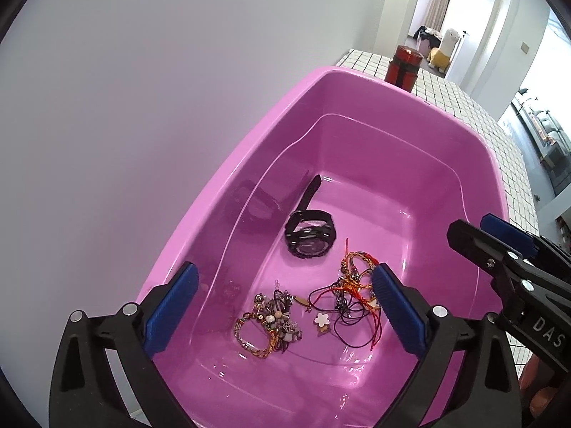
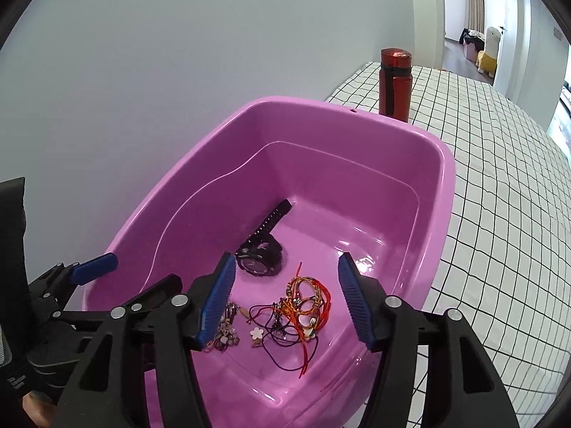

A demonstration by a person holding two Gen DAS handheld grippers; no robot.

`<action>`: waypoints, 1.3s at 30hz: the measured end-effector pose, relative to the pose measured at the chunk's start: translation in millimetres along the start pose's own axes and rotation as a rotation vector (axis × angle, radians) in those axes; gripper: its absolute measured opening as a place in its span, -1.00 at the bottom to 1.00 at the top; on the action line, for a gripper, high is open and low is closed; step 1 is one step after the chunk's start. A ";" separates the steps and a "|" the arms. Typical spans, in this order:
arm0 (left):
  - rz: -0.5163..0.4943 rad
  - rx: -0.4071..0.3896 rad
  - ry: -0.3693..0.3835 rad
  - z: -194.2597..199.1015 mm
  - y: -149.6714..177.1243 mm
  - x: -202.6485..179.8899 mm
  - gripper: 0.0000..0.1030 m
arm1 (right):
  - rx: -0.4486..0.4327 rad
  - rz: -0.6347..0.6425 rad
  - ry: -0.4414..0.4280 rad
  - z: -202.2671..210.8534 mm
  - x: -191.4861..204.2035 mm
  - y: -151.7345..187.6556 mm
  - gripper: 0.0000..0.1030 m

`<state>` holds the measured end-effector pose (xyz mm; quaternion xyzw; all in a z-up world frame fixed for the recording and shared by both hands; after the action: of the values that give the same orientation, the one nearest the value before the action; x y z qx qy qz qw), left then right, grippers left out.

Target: Organize jewelry

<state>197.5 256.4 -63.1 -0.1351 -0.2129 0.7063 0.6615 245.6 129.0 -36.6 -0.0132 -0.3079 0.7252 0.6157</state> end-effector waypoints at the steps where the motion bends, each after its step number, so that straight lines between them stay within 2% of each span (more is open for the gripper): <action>1: 0.002 0.001 -0.001 0.1 0.4 0.2 0.87 | 0.003 -0.004 0.000 0.8 -0.2 0.4 0.20; 4: 0.006 0.006 -0.008 1.9 1.6 1.6 0.87 | 0.012 -0.014 0.004 2.6 -0.9 1.6 0.24; 6: 0.010 0.008 -0.011 2.7 2.9 2.4 0.87 | 0.023 -0.022 0.009 4.0 -1.4 2.8 0.35; 11: 0.025 0.021 -0.010 5.1 7.2 4.4 0.87 | 0.048 -0.032 0.031 6.8 -1.9 5.0 0.41; 15: 0.026 0.026 -0.019 8.4 9.1 5.0 0.87 | 0.066 -0.040 0.053 9.3 -3.9 7.0 0.41; 25: 0.037 0.022 -0.058 19.8 10.4 11.1 0.88 | 0.035 -0.038 0.129 26.2 -10.8 8.2 0.41; 39: 0.026 0.018 -0.074 34.0 11.3 10.6 0.87 | 0.020 -0.018 0.172 41.6 -6.5 12.7 0.41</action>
<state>170.6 262.4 -37.9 -0.1056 -0.2293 0.7212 0.6451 219.3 104.6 -11.2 -0.0667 -0.2466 0.7188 0.6466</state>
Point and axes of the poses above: each gripper's, at about its wrist camera, not at the fingertips, and z roughly against the way its jaws point, x to its left, y to its underside, the point moved 8 cm from there along -z, roughly the way its jaws point, and after that the axes turned 15 degrees about -z, right-handed, at the moved point
